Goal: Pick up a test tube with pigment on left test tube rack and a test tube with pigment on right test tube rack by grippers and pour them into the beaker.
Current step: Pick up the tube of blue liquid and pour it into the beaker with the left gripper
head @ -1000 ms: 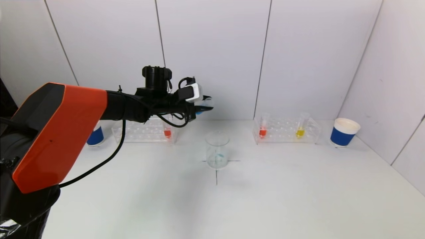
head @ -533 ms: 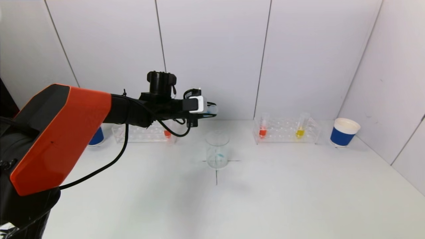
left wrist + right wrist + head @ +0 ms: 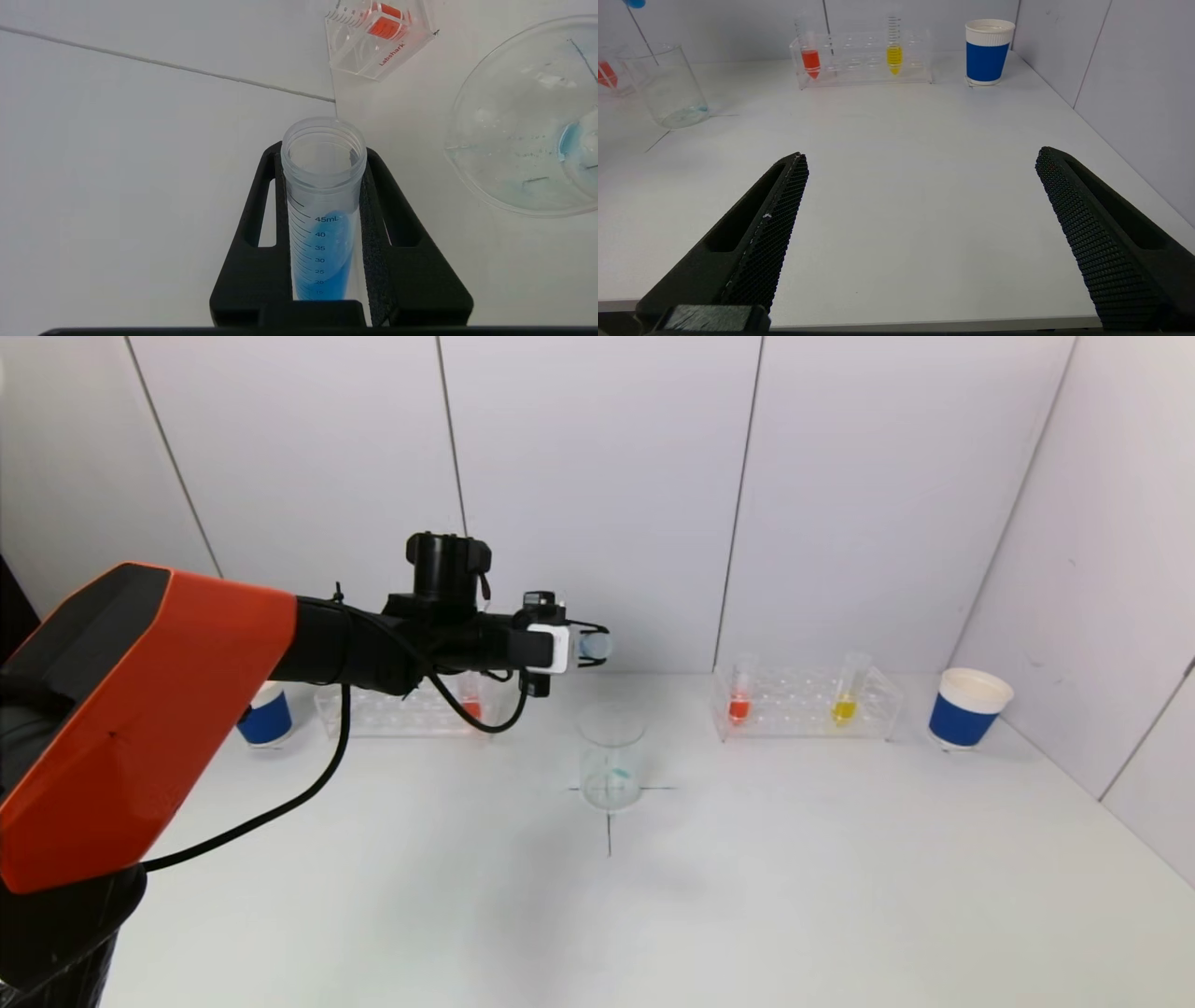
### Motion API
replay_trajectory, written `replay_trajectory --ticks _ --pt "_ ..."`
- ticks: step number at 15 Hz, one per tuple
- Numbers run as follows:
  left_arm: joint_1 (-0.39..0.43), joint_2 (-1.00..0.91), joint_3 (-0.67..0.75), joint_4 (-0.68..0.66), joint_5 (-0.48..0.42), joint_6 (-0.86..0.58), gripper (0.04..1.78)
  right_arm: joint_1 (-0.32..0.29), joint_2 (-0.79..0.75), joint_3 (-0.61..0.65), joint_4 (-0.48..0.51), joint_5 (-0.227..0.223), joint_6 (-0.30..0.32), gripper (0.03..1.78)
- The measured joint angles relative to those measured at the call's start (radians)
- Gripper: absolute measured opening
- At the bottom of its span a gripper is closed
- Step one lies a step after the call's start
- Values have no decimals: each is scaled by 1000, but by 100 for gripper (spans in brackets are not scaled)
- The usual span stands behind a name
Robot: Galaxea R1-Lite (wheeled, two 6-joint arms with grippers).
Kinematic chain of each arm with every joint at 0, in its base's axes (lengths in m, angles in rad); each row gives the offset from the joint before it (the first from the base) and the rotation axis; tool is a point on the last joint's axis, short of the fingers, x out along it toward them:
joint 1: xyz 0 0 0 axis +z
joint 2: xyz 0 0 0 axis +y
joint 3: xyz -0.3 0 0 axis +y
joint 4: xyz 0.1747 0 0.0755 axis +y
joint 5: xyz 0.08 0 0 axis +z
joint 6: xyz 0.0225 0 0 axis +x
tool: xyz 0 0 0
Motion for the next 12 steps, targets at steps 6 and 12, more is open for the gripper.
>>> replay_trajectory --ticks 6,12 --pt "0 -18 75 -119 0 87 44 0 0 0 0 0 0 177" --pt "-7 -21 131 -212 0 118 44 0 0 0 0 0 0 177"
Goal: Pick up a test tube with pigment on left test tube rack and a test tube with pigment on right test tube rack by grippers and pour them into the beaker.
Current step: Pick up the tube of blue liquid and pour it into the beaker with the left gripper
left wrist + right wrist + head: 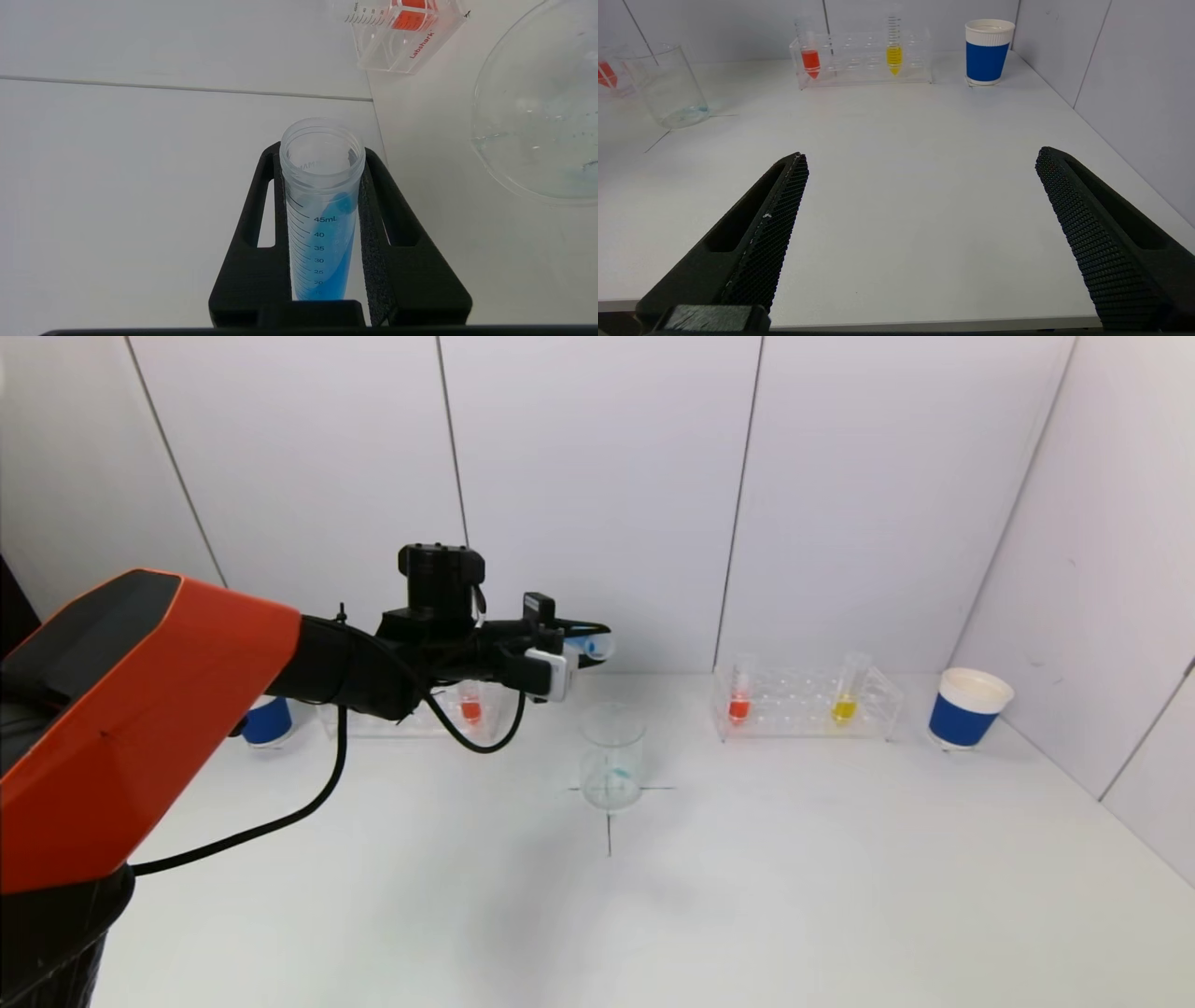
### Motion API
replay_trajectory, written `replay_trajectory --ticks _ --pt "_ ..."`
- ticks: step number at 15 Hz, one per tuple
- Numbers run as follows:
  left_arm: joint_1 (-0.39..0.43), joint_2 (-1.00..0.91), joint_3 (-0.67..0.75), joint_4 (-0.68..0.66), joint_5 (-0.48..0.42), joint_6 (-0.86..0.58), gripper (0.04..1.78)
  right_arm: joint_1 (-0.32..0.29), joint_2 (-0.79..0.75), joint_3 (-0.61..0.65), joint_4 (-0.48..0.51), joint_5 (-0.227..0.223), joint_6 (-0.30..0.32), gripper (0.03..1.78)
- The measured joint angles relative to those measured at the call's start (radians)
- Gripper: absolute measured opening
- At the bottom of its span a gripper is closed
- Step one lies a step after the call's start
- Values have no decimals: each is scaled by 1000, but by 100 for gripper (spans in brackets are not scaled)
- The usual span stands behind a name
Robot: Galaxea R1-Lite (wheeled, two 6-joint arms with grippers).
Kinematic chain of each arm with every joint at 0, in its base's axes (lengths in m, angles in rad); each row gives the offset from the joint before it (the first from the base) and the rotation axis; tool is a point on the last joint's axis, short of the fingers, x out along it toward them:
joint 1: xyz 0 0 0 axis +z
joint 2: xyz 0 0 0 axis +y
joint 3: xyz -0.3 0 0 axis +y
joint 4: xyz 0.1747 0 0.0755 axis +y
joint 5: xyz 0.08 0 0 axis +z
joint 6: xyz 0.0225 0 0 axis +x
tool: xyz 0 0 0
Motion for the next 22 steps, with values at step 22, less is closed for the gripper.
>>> replay_trajectory --ticks 22 --pt "-22 -2 77 -185 -46 29 44 0 0 0 0 0 0 177"
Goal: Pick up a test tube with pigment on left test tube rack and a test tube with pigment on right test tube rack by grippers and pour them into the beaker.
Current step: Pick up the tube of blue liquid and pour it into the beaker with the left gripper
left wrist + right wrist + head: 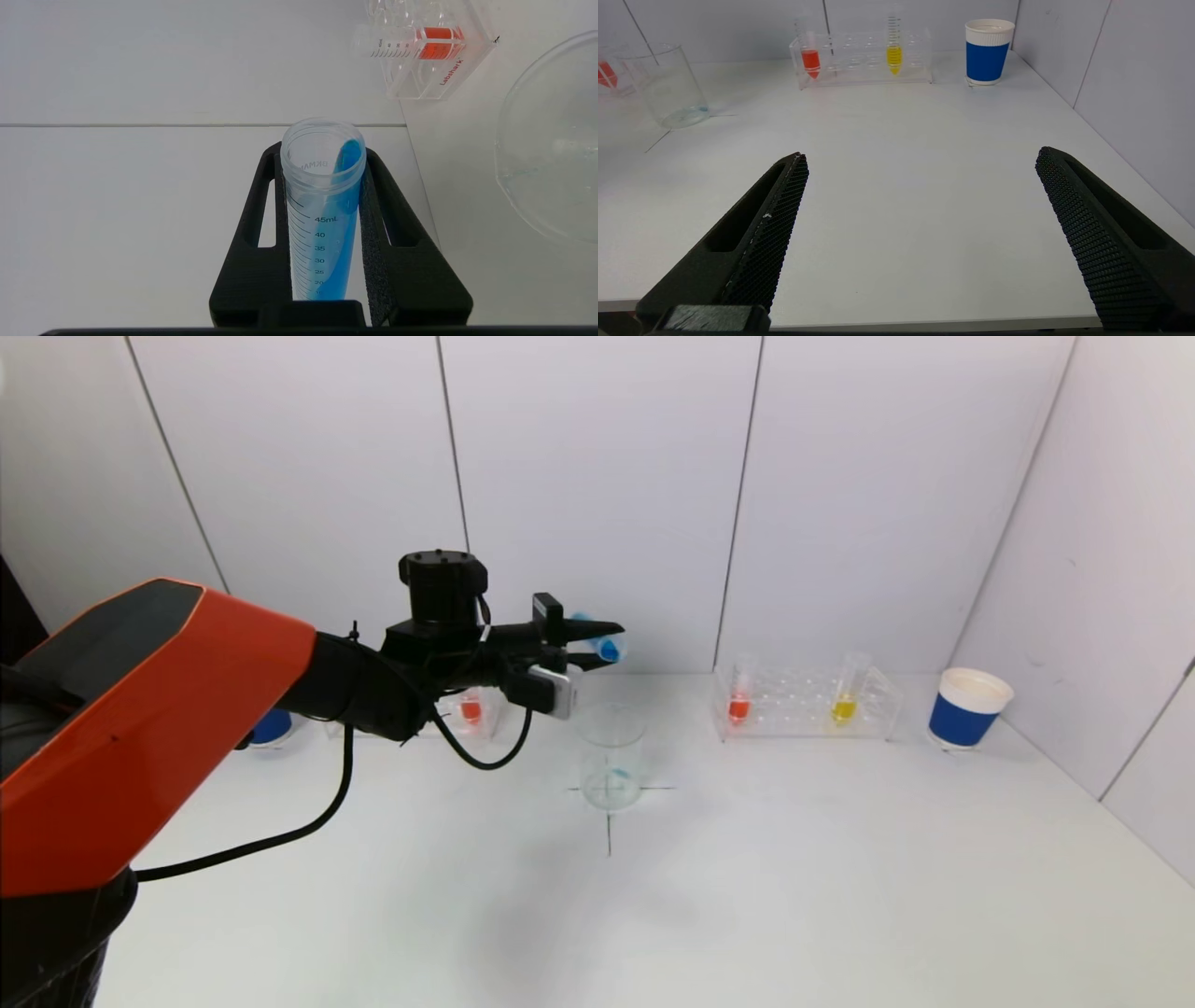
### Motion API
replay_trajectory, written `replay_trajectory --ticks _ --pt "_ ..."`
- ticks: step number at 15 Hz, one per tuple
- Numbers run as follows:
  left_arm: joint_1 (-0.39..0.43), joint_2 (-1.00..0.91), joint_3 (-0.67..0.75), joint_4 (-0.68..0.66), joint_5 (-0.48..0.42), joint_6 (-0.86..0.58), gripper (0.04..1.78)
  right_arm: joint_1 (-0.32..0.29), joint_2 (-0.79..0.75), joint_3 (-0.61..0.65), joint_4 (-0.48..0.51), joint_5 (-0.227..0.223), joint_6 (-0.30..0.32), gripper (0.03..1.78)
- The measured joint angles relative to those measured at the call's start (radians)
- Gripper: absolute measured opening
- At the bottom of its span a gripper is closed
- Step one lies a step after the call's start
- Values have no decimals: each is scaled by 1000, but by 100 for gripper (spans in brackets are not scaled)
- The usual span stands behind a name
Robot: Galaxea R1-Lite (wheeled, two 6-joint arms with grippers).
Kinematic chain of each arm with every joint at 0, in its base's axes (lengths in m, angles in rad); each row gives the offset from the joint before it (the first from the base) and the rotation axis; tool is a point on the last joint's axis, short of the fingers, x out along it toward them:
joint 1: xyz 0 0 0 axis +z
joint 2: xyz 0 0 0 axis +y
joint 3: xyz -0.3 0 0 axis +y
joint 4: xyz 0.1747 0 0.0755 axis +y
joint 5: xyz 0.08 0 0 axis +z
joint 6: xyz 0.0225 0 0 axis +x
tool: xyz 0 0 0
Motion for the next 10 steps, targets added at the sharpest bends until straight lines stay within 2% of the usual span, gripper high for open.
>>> replay_trajectory --ticks 10 --pt "-1 -9 13 -3 -18 95 44 0 0 0 0 0 0 177"
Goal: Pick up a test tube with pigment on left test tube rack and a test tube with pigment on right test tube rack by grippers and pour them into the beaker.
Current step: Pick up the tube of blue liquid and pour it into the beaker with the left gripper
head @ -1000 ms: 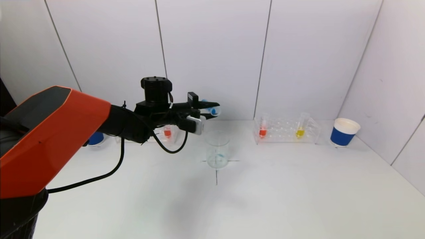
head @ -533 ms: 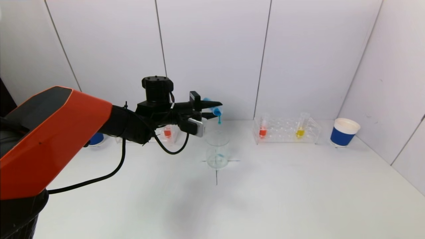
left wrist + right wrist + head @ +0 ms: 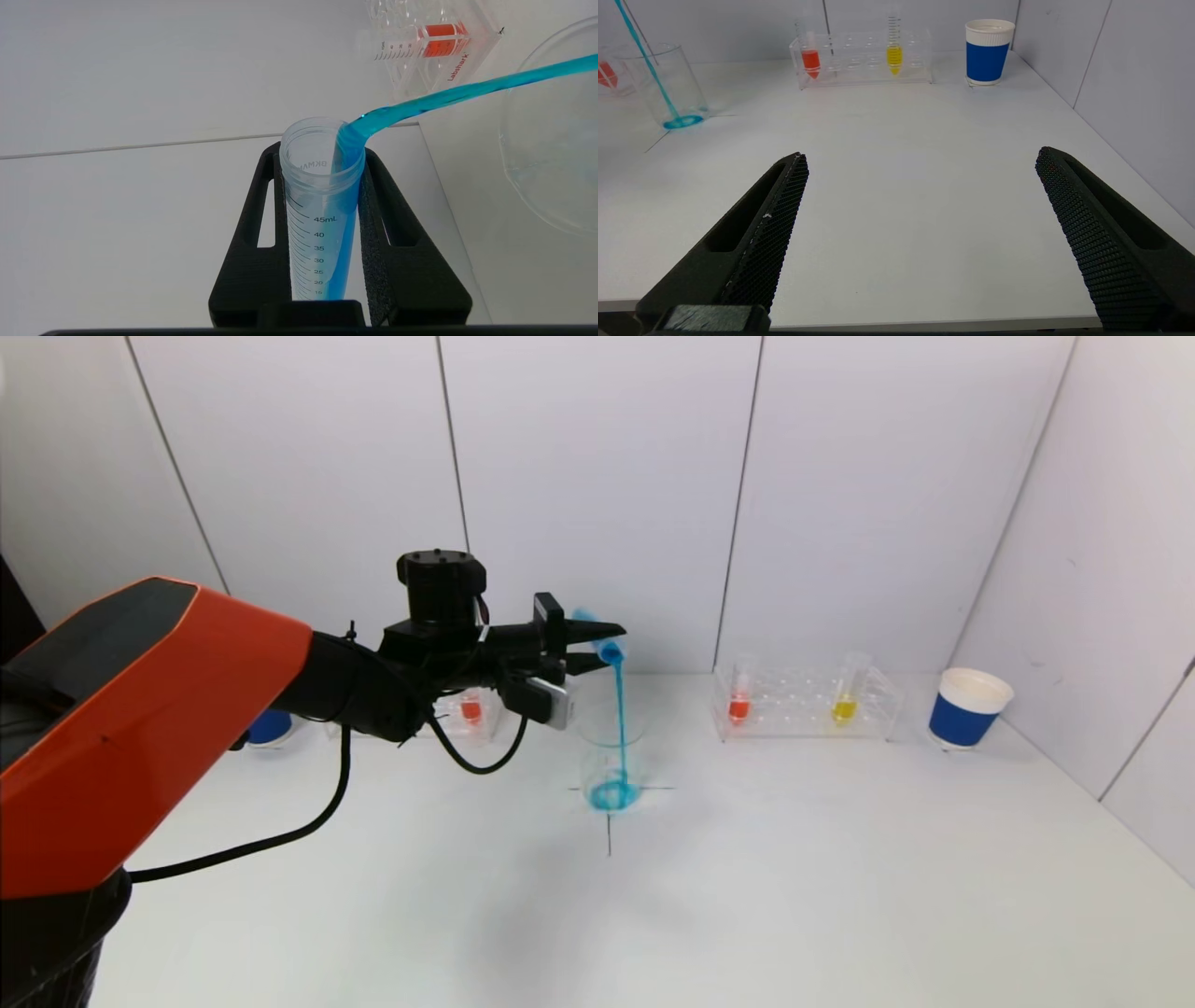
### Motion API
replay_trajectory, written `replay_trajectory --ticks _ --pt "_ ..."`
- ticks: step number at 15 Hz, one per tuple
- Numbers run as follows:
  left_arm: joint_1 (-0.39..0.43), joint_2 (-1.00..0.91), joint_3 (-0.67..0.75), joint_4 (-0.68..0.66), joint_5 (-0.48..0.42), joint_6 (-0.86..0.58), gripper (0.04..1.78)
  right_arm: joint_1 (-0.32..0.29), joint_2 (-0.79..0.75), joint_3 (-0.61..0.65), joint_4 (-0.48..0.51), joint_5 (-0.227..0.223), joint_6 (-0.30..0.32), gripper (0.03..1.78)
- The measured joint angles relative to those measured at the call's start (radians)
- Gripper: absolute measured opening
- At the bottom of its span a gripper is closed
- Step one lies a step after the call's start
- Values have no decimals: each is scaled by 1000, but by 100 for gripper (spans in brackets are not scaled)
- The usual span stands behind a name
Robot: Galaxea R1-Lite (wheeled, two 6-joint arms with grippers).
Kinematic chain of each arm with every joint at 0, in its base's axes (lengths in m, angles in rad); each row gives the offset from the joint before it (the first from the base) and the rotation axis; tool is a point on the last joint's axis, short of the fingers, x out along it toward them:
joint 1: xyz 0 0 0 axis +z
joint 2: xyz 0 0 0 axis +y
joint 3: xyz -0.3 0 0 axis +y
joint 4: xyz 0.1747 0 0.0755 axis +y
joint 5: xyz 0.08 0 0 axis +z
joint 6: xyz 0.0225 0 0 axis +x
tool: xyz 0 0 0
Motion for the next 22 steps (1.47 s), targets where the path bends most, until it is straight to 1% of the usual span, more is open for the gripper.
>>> replay_trajectory --ticks 14,22 --pt "9 17 0 0 0 112 44 0 0 0 0 0 0 177" --pt "23 34 -26 0 -1 223 44 0 0 0 0 0 0 177"
